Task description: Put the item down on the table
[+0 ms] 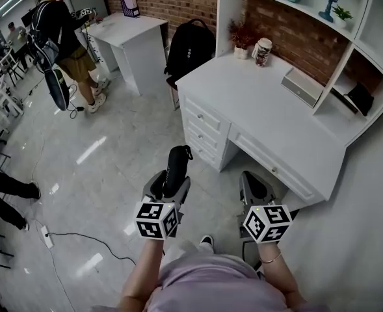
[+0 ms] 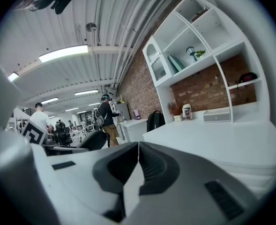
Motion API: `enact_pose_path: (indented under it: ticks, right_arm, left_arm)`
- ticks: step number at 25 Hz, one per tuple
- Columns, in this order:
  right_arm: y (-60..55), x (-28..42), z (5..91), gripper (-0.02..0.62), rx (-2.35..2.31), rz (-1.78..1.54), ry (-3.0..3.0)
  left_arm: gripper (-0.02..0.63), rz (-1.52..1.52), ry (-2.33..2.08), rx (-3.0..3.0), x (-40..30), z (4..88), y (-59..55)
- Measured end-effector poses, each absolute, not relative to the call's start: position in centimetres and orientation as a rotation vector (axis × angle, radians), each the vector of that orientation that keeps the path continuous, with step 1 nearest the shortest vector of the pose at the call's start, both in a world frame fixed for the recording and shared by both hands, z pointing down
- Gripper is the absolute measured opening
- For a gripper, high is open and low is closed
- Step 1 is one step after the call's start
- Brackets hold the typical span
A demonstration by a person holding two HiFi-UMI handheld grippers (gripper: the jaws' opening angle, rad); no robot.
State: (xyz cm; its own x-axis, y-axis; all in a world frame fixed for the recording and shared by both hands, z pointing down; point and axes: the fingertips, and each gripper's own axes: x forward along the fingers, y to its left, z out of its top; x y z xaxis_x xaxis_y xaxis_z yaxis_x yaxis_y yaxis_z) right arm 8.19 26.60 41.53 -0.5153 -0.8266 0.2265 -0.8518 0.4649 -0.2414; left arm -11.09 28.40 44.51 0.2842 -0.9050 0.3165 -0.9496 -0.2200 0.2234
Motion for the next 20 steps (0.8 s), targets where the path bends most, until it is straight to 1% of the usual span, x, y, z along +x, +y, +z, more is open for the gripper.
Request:
enact_pose_path:
  ticks: [9,20]
  right_arm:
    - [24.5,10.3,41.1,0.004,1.534,0.49,-2.625]
    - [18.7,10.7,41.3,0.005,1.583,0.487,-2.611]
  left_arm:
    - [0.301,0.158,-1.689,2.188,-9.8,44.1,26.1]
    - [0.301,0.177,-1.631,2.229,-8.8,44.6,19.0]
